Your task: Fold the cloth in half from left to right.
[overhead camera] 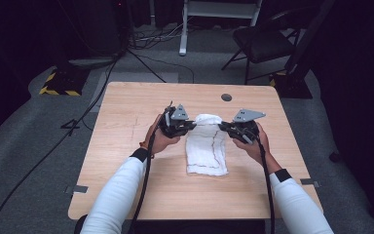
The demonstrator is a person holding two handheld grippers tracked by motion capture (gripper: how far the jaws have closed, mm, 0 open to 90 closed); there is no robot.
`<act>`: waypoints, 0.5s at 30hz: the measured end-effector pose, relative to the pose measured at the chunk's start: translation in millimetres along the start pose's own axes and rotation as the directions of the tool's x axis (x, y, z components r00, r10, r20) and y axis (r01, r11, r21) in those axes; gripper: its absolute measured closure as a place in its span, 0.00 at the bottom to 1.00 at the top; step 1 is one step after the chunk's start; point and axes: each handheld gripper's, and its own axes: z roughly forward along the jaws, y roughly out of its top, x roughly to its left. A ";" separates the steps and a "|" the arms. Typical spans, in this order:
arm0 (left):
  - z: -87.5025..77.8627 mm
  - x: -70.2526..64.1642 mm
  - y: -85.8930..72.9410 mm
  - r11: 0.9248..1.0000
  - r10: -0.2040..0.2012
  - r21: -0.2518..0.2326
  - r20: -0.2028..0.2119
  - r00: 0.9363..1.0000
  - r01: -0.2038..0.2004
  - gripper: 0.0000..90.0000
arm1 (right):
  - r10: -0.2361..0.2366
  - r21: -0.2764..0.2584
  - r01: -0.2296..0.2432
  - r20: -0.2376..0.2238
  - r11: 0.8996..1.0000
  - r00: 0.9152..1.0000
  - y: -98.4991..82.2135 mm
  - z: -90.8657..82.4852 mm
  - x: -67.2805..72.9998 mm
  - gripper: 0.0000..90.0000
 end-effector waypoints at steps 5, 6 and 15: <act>-2.8 -10.1 -4.4 1.000 0.030 0.008 0.024 0.999 -0.030 0.94 | -0.009 0.005 0.010 -0.038 1.000 0.999 -7.7 -5.6 5.6 0.94; -3.6 -11.9 -5.5 0.999 0.033 0.010 0.027 0.999 -0.034 0.94 | -0.014 0.008 0.015 -0.044 1.000 0.999 -9.5 -6.8 6.8 0.94; -10.2 -28.5 -16.7 0.998 0.058 0.032 0.062 0.996 -0.060 0.94 | -0.029 0.009 0.030 -0.094 1.000 0.995 -21.2 -15.2 18.7 0.94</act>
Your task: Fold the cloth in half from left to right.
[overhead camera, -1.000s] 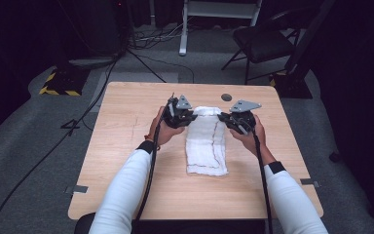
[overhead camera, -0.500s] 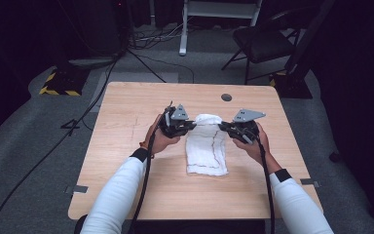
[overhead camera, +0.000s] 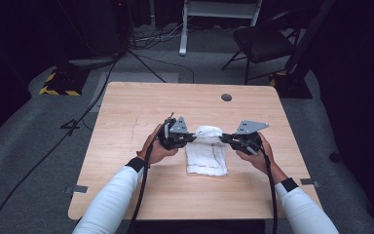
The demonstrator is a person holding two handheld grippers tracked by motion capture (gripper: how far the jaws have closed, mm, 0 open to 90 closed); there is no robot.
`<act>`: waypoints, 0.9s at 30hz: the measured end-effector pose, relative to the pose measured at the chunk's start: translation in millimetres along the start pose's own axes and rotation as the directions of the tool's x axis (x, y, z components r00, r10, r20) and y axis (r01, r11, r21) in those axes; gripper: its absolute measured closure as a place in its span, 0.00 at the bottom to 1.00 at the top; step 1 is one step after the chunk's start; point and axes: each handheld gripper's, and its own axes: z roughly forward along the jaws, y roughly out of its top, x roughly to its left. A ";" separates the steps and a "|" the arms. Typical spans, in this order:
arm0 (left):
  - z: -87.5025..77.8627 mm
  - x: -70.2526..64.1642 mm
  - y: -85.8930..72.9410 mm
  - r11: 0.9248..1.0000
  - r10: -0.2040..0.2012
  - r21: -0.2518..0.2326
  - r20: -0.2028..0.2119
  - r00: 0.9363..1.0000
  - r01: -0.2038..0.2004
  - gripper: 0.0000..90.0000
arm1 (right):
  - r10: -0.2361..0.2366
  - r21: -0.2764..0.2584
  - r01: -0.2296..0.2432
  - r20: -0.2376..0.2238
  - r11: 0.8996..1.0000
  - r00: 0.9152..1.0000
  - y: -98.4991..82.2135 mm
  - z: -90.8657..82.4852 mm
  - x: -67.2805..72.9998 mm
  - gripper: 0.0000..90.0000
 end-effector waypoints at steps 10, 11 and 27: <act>-0.7 -18.5 -7.4 0.999 0.033 0.037 0.037 0.999 -0.034 0.94 | -0.008 0.024 0.009 -0.045 1.000 0.999 -15.3 -3.7 14.1 0.94; -1.0 -19.8 -8.8 0.999 0.032 0.036 0.040 0.999 -0.033 0.94 | -0.007 0.022 0.008 -0.049 1.000 0.999 -16.0 -4.1 14.9 0.94; -0.5 -39.9 -27.3 0.994 0.057 0.093 0.082 0.995 -0.065 0.94 | -0.012 0.074 0.022 -0.125 0.997 0.992 -35.6 -3.7 33.9 0.93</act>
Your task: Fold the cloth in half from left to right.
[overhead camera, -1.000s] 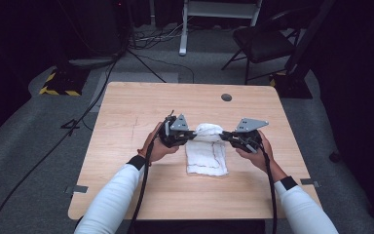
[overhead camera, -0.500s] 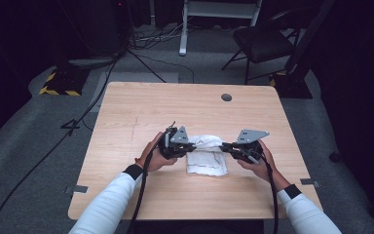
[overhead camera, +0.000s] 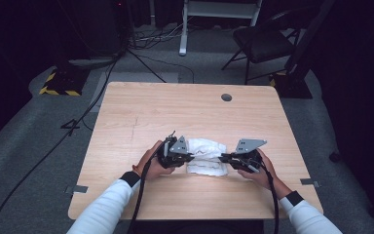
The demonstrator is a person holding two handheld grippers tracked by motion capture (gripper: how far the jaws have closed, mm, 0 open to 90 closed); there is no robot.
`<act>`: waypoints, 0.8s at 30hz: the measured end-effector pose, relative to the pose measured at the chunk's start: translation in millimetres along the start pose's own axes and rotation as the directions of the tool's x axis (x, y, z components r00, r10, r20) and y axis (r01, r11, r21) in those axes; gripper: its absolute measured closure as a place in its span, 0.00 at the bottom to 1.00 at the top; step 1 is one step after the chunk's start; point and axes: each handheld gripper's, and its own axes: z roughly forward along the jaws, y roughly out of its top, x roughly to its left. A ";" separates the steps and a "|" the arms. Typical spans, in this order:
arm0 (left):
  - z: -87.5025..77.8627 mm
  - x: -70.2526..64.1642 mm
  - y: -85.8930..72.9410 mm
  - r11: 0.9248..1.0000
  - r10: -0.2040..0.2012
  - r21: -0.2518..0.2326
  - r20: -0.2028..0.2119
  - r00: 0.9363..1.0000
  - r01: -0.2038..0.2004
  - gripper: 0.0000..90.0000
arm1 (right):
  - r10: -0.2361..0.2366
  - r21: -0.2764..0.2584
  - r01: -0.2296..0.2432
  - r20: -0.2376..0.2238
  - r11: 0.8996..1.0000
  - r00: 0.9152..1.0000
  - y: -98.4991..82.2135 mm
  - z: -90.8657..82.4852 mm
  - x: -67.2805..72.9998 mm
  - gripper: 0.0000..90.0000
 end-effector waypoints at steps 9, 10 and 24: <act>9.9 -10.6 -8.5 0.999 -0.003 0.049 0.016 1.000 0.002 0.93 | 0.006 0.046 -0.005 -0.021 0.999 1.000 -13.5 4.9 6.5 0.92; 10.0 -11.7 -10.0 0.999 -0.005 0.053 0.015 1.000 0.004 0.93 | 0.008 0.046 -0.007 -0.021 0.999 1.000 -14.3 4.3 6.6 0.92; 9.3 -19.2 -20.7 0.998 -0.018 0.056 0.017 1.000 0.017 0.91 | 0.008 0.051 -0.006 -0.035 0.999 0.999 -26.6 -6.4 11.7 0.86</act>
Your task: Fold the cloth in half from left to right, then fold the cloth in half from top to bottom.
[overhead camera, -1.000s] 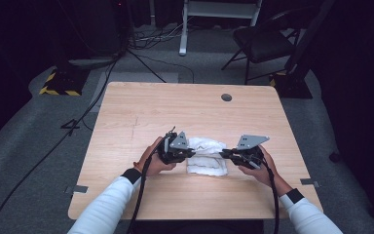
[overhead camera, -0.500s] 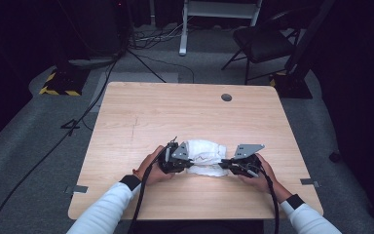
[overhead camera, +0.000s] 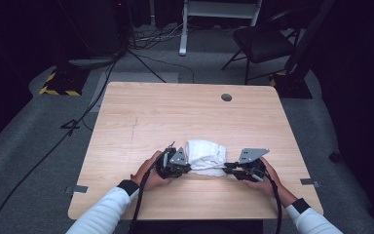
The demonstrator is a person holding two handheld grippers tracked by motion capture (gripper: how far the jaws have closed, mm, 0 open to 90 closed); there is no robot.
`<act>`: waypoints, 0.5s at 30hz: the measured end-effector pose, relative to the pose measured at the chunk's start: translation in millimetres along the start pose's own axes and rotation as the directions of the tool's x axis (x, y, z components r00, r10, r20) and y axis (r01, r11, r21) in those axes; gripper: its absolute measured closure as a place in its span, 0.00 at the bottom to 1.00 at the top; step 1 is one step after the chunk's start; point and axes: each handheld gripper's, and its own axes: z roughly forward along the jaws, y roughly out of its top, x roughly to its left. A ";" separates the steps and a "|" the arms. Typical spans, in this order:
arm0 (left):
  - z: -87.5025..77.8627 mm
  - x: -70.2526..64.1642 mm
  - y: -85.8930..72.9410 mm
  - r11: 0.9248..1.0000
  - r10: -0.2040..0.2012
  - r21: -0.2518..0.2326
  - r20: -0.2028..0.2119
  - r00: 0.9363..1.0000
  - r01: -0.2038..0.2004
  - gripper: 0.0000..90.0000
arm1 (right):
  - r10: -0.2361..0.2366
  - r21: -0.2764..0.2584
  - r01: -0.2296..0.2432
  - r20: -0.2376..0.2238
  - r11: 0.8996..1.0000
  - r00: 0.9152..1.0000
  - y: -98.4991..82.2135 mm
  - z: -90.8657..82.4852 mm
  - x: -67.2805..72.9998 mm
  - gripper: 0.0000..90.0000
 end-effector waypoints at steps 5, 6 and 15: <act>-1.7 -2.5 -3.8 1.000 -0.005 0.007 0.004 1.000 0.005 0.91 | -0.008 0.005 0.008 -0.004 1.000 1.000 -5.1 -3.9 2.7 0.85; -2.3 -2.7 -4.4 1.000 -0.003 0.006 0.001 1.000 0.003 0.91 | -0.006 0.007 0.006 -0.003 1.000 1.000 -5.5 -4.5 3.0 0.86; -2.9 -5.7 -7.1 1.000 -0.010 0.017 0.000 1.000 0.010 0.91 | -0.011 0.005 0.011 -0.001 1.000 1.000 -6.4 -6.0 3.2 0.89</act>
